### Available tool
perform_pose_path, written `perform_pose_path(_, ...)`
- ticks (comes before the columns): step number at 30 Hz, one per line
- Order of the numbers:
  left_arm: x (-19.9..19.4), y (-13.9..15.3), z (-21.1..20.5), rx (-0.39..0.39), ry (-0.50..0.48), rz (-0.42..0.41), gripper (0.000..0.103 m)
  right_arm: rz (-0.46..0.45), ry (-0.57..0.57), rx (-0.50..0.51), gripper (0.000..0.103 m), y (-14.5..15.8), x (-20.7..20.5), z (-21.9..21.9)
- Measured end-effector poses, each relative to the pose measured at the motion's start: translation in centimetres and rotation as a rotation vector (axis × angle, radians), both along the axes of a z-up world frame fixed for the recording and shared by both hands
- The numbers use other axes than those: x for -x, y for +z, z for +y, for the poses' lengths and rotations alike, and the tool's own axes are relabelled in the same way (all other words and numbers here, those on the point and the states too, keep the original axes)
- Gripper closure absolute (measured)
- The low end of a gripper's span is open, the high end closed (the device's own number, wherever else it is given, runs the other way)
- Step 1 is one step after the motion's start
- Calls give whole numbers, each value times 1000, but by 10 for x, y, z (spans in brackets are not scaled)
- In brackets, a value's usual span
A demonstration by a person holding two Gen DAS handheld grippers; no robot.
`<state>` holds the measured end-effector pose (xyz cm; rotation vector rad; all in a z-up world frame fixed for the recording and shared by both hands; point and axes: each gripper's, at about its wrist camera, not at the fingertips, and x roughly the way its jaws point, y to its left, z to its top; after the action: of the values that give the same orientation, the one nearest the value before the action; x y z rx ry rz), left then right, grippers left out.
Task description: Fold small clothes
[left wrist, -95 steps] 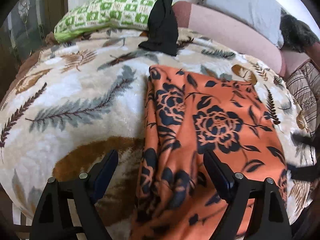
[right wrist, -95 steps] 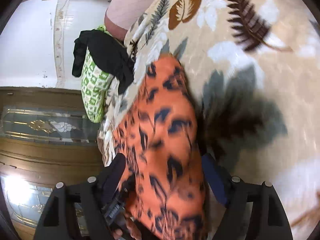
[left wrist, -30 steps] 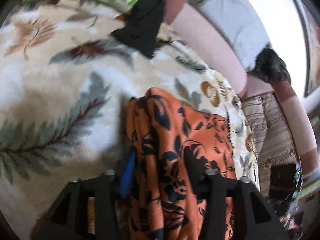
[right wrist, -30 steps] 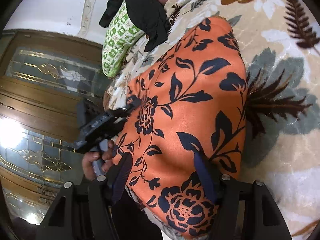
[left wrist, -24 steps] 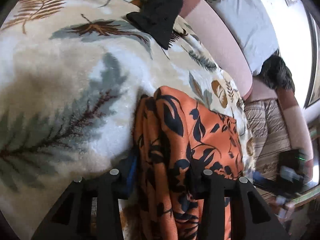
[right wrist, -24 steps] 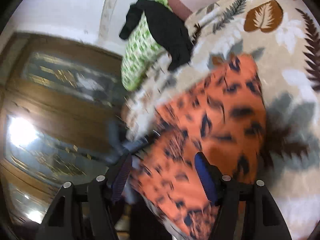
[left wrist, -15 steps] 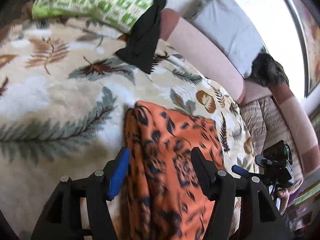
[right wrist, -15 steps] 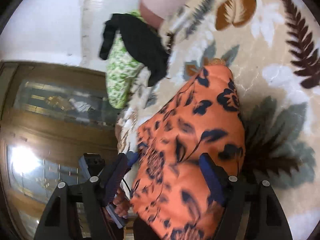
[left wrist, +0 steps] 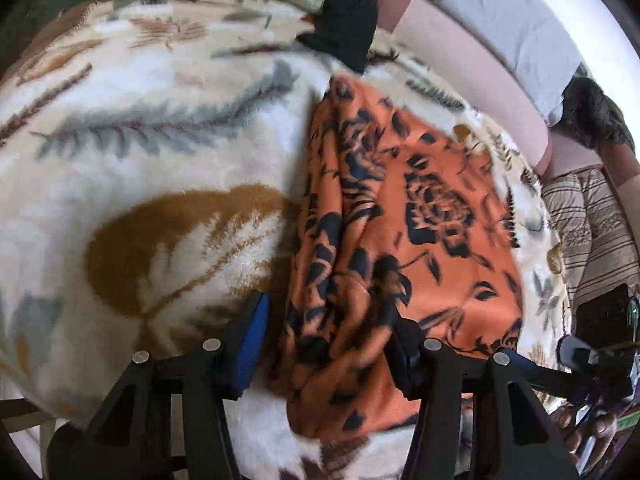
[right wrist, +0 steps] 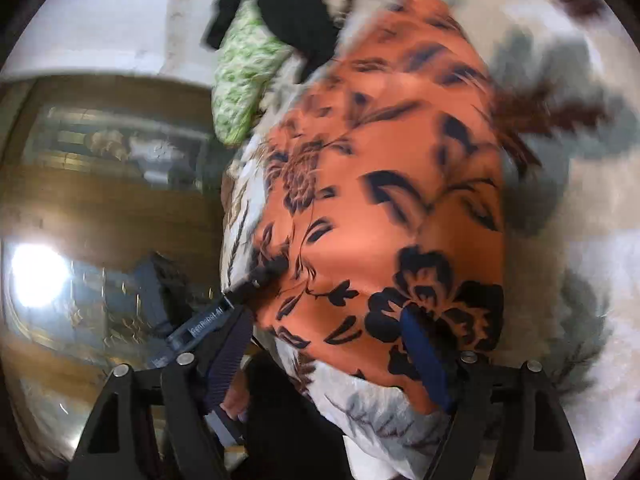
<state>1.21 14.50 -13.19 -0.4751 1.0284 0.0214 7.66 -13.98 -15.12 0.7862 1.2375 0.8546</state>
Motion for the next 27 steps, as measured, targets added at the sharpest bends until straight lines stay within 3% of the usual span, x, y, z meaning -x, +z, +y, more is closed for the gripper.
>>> perform_pose_path(3,5,25,-8,-90,-50,-83,47,-123,22,9,24,33,8,-7)
perform_pose_path(7,0,32,-14,-186,-55,-57,47,-97,-48,45,24,28,12,-27)
perform_pose_path(10,3,36,-23,-218,-58,-59,47,-78,-71,41,24,24,19,-37)
perform_pose_path(13,6,39,-30,-260,-66,-57,45,-137,-30,72,24,40,24,-24)
perform_pose_path(18,10,43,-30,-272,-56,-67,41,-204,-7,73,24,63,-9,7)
perform_pose_path(21,4,31,-28,-316,-49,-32,41,-157,9,77,22,47,-37,25)
perform_pose_path(23,-3,11,-22,-329,-45,42,40,-15,-7,158,22,12,-55,30)
perform_pose_path(24,-3,8,-20,-312,-41,49,39,22,-20,119,22,6,-59,28)
perform_pose_path(27,2,19,-16,-275,-16,5,39,-49,13,73,22,38,-62,28)
